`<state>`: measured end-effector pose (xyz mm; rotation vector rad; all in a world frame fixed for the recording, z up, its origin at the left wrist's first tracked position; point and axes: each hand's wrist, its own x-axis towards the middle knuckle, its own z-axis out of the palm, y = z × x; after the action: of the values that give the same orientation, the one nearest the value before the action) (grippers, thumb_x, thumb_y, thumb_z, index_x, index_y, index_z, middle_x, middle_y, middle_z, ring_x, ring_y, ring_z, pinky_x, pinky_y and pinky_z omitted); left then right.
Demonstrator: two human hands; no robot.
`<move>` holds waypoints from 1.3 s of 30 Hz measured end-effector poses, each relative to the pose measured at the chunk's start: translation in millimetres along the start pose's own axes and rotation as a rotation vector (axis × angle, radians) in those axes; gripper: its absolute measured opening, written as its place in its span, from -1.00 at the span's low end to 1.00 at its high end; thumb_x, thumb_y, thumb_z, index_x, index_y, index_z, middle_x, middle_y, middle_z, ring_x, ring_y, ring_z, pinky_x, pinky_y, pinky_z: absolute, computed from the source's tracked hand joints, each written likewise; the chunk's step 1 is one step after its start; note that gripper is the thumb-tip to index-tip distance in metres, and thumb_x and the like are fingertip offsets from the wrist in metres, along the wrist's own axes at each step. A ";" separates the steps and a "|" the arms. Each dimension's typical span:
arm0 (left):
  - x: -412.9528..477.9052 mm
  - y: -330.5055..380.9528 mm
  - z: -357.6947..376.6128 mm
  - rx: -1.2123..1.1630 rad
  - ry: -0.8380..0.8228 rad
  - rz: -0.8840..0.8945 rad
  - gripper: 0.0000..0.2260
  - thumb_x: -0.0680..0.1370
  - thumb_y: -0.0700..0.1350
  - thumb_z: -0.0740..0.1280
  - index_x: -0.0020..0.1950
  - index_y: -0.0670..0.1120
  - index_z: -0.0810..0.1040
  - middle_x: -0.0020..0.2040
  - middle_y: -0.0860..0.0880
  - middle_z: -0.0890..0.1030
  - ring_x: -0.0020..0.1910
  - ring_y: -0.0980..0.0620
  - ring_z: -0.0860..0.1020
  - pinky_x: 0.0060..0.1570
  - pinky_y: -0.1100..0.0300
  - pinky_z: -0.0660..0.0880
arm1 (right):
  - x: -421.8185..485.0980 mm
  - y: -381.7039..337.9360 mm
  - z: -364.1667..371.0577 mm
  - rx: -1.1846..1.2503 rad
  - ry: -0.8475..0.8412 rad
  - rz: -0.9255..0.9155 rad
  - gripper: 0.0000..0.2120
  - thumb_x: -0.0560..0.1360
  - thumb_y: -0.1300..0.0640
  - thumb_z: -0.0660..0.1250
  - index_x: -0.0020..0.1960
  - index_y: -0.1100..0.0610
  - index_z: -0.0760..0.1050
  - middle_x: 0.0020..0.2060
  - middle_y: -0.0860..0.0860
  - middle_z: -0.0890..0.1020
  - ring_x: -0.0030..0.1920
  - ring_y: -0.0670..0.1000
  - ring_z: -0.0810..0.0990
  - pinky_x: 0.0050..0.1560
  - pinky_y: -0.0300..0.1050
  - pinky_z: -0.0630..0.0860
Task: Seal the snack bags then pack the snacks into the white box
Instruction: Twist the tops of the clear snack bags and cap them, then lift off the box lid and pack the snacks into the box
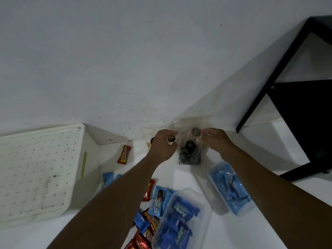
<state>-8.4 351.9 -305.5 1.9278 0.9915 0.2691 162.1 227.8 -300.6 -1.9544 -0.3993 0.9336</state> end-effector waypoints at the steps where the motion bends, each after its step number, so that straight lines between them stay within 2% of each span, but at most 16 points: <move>1: -6.2 0.0 -3.3 -0.002 -0.025 -0.010 -0.70 0.50 -0.24 0.43 0.24 -0.10 0.61 0.30 -0.06 0.55 0.30 0.00 0.49 0.32 0.16 0.43 | -8.1 0.9 1.2 -0.003 0.016 0.020 -0.84 0.48 0.20 0.34 0.02 0.06 0.63 -0.06 0.02 0.63 0.01 0.05 0.57 -0.02 -0.11 0.48; 3: -22.1 -1.0 -12.0 0.036 -0.099 -0.028 -0.69 0.53 -0.19 0.42 0.27 -0.09 0.59 0.21 0.00 0.58 0.22 0.04 0.53 0.25 0.19 0.45 | -29.7 1.0 6.5 0.013 0.002 0.052 -0.88 0.49 0.22 0.32 -0.10 0.04 0.61 -0.13 0.05 0.61 -0.03 0.06 0.55 -0.01 -0.03 0.51; 5: -42.0 -9.1 -20.2 0.085 -0.141 -0.061 -0.68 0.54 -0.13 0.41 0.30 -0.04 0.57 0.17 0.06 0.56 0.17 0.09 0.51 0.21 0.22 0.42 | -54.1 3.8 15.7 0.008 -0.032 0.069 -0.89 0.51 0.22 0.32 -0.04 0.09 0.61 -0.08 0.09 0.60 -0.03 0.06 0.55 -0.02 0.00 0.54; 7: -64.2 -22.6 -29.1 0.051 -0.152 -0.093 -0.67 0.51 -0.08 0.45 0.27 -0.01 0.58 0.23 0.00 0.58 0.22 0.04 0.54 0.22 0.17 0.47 | -80.8 6.7 28.7 0.010 -0.073 0.071 -0.85 0.53 0.22 0.32 0.07 0.15 0.60 -0.05 0.13 0.59 -0.02 0.06 0.54 -0.09 -0.05 0.52; 10: -100.4 -42.5 -46.2 0.000 -0.170 -0.131 -0.69 0.50 -0.06 0.47 0.23 0.02 0.59 0.19 -0.06 0.59 0.15 0.01 0.57 0.09 0.16 0.54 | -117.7 10.3 54.6 0.028 -0.129 0.078 -0.82 0.54 0.20 0.32 0.12 0.20 0.58 -0.05 0.13 0.57 -0.06 0.04 0.52 -0.17 -0.12 0.47; 13: -131.2 -56.9 -72.9 0.002 -0.137 -0.124 -0.71 0.49 -0.04 0.47 0.21 0.02 0.60 0.14 -0.06 0.61 0.06 -0.02 0.61 0.01 0.16 0.56 | -149.6 2.9 83.5 0.023 -0.189 0.067 -0.81 0.53 0.19 0.33 0.12 0.19 0.58 -0.07 0.12 0.59 -0.11 0.02 0.54 -0.19 -0.13 0.49; 15: -147.9 -65.0 -95.8 -0.006 -0.104 -0.121 -0.71 0.49 -0.05 0.47 0.19 0.00 0.61 0.10 -0.06 0.64 0.06 -0.04 0.63 0.08 0.11 0.58 | -166.3 -7.7 103.8 0.013 -0.199 0.042 -0.85 0.51 0.20 0.35 0.06 0.17 0.60 -0.12 0.11 0.61 -0.14 0.01 0.56 -0.18 -0.12 0.49; 21: -200.1 -82.3 -178.0 0.019 0.134 -0.073 -0.82 0.51 -0.12 0.43 0.11 -0.01 0.64 -0.05 0.03 0.69 -0.06 0.11 0.61 0.06 0.25 0.48 | -208.1 -53.9 167.6 -0.067 -0.248 -0.109 -0.84 0.51 0.21 0.33 0.06 0.20 0.60 -0.14 0.10 0.60 -0.14 0.02 0.54 -0.20 -0.11 0.47; 25: -235.2 -94.3 -233.8 0.071 0.307 -0.100 -0.80 0.52 -0.09 0.41 0.14 0.01 0.64 0.01 0.05 0.68 -0.03 0.10 0.63 0.12 0.23 0.50 | -223.5 -80.3 214.1 -0.148 -0.260 -0.249 -0.86 0.51 0.19 0.33 0.04 0.16 0.60 -0.18 0.03 0.61 -0.15 0.02 0.55 -0.10 -0.04 0.51; 28: -263.4 -107.8 -266.3 0.095 0.408 -0.154 -0.76 0.52 -0.05 0.41 0.19 0.01 0.63 0.09 0.03 0.66 0.02 0.09 0.60 0.17 0.21 0.48 | -228.8 -93.7 247.0 -0.235 -0.328 -0.342 -0.81 0.48 0.09 0.37 0.08 0.03 0.56 -0.03 0.01 0.63 0.01 0.03 0.62 0.12 0.00 0.57; 30: -282.2 -117.6 -282.8 0.131 0.425 -0.186 -0.74 0.53 -0.05 0.41 0.21 0.01 0.61 0.13 0.02 0.63 0.05 0.12 0.53 0.14 0.26 0.41 | -231.4 -99.8 267.9 -0.309 -0.344 -0.400 -0.77 0.49 0.06 0.37 0.14 0.02 0.54 0.06 -0.02 0.59 0.09 0.03 0.58 0.19 0.00 0.52; 32: -294.3 -129.8 -299.7 0.160 0.444 -0.217 -0.73 0.53 -0.02 0.41 0.23 0.02 0.60 0.18 0.01 0.60 0.12 0.10 0.51 0.13 0.29 0.34 | -234.7 -105.3 287.4 -0.353 -0.336 -0.436 -0.74 0.52 0.06 0.35 0.21 0.04 0.51 0.10 -0.03 0.53 0.09 -0.01 0.53 0.09 -0.14 0.48; 34: -303.0 -143.4 -315.3 0.175 0.469 -0.237 -0.72 0.54 -0.01 0.41 0.24 0.02 0.59 0.24 0.01 0.57 0.25 0.06 0.50 0.18 0.30 0.30 | -236.5 -105.9 306.3 -0.391 -0.334 -0.463 -0.72 0.54 0.07 0.33 0.24 0.06 0.48 0.04 -0.03 0.51 -0.07 -0.07 0.51 -0.17 -0.32 0.39; 35: -306.5 -152.3 -325.4 0.178 0.486 -0.246 -0.72 0.54 0.00 0.41 0.24 0.02 0.59 0.27 0.00 0.56 0.31 0.04 0.48 0.22 0.29 0.28 | -236.0 -106.1 319.3 -0.417 -0.334 -0.474 -0.71 0.54 0.07 0.33 0.24 0.06 0.47 0.00 -0.02 0.52 -0.17 -0.10 0.51 -0.24 -0.32 0.37; 37: -307.9 -166.5 -337.2 0.191 0.511 -0.267 -0.71 0.53 0.03 0.42 0.22 0.02 0.60 0.31 -0.01 0.54 0.35 0.01 0.45 0.31 0.21 0.28 | -233.7 -100.1 331.5 -0.445 -0.307 -0.462 -0.68 0.51 0.02 0.35 0.24 0.03 0.46 0.00 0.04 0.57 -0.23 -0.08 0.57 -0.21 -0.16 0.51; 39: -304.8 -189.6 -354.6 0.203 0.535 -0.301 -0.69 0.50 0.10 0.43 0.20 0.06 0.60 0.32 -0.01 0.53 0.36 -0.01 0.43 0.38 0.11 0.30 | -226.5 -93.8 349.2 -0.489 -0.284 -0.436 -0.63 0.47 -0.07 0.35 0.25 -0.04 0.44 0.12 0.14 0.55 -0.08 0.07 0.63 0.01 -0.04 0.59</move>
<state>-499.8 401.0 -202.4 1.8886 1.6987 0.5431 -239.8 350.2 -226.0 -2.0317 -1.2620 0.8767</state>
